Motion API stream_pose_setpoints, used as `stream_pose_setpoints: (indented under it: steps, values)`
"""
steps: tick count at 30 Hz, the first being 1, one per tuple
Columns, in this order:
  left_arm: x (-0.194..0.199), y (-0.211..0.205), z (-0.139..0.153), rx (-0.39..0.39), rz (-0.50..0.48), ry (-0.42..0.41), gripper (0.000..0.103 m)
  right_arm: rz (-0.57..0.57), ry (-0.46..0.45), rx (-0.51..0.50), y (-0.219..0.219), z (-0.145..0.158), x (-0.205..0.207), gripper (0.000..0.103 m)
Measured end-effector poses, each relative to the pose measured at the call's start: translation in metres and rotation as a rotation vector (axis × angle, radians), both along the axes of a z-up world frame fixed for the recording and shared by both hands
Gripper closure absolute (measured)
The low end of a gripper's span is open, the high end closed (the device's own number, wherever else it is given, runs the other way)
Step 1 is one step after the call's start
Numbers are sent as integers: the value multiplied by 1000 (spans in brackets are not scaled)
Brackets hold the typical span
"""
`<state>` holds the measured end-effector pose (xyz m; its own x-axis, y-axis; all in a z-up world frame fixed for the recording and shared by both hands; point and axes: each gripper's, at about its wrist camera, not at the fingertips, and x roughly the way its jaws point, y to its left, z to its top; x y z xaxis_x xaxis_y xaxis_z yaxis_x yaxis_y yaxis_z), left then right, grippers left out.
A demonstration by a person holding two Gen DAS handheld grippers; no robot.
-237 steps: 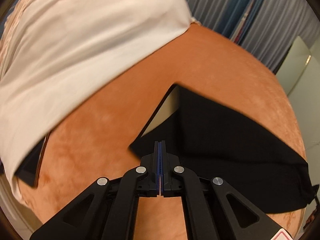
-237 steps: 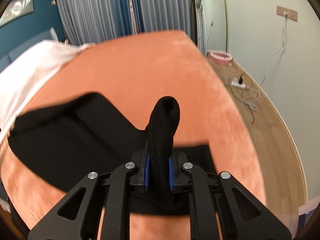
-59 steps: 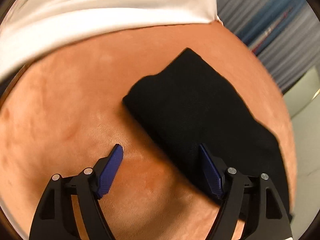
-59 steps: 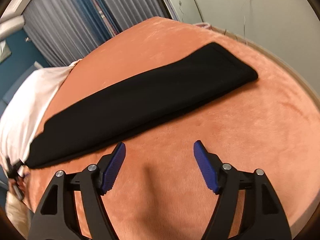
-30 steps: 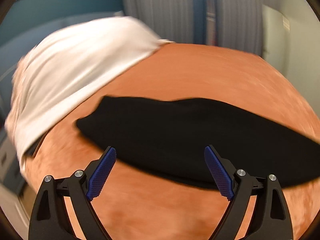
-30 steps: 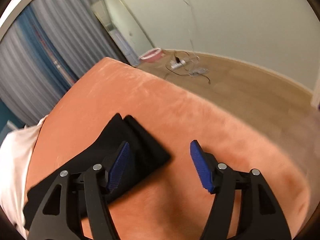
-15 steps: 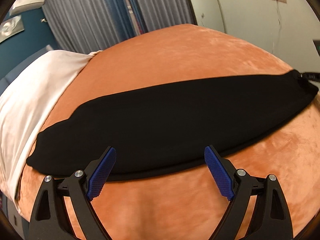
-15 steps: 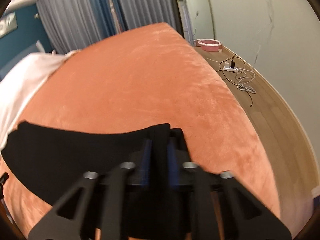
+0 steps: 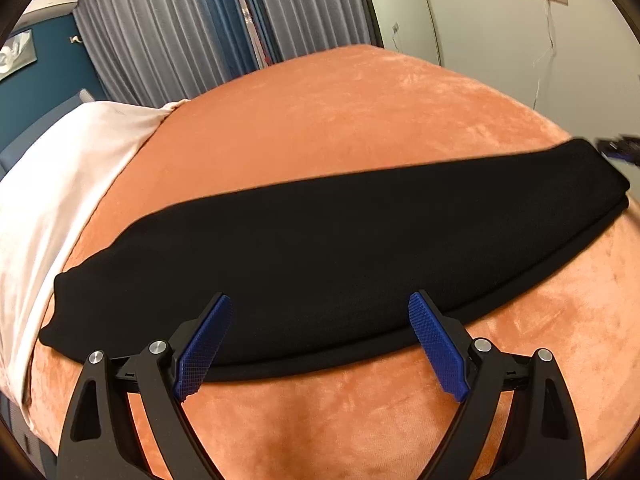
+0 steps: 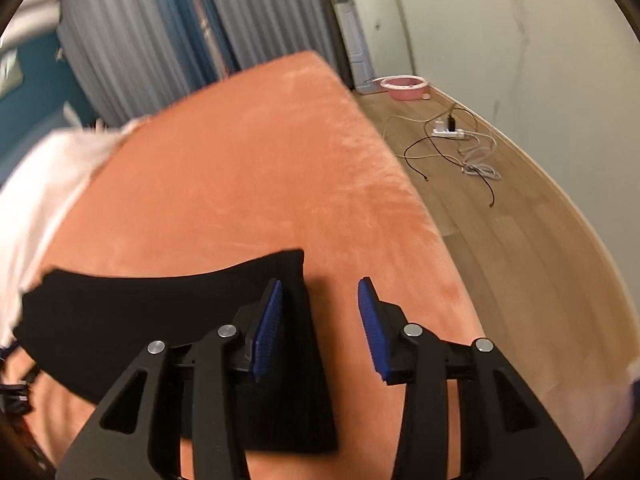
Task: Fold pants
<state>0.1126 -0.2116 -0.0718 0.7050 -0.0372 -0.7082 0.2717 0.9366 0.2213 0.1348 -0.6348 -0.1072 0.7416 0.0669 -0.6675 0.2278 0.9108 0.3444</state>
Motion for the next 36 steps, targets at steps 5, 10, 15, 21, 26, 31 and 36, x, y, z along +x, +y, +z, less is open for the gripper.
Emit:
stream_pose_setpoints:
  steps: [5, 10, 15, 21, 26, 31, 36]
  values:
    - [21, 37, -3, 5, 106, 24, 15, 136, -49, 19, 40, 6, -38, 70]
    - [37, 88, -30, 16, 240, 124, 15, 49, 53, 70, 25, -22, -29, 88]
    - [30, 111, -12, -113, 253, 95, 15, 113, -31, 85, 64, 16, -29, 82]
    - [58, 101, -38, -118, 244, 191, 14, 264, 106, 17, 146, -19, 24, 85]
    - [42, 105, -40, -115, 197, 158, 14, 80, 49, 195, 102, -22, -17, 82]
    - [30, 107, -46, -145, 171, 121, 13, -168, 6, 258, 42, -29, -62, 16]
    - [27, 114, -52, -208, 175, 119, 12, -210, -48, 357, 28, -33, -48, 16]
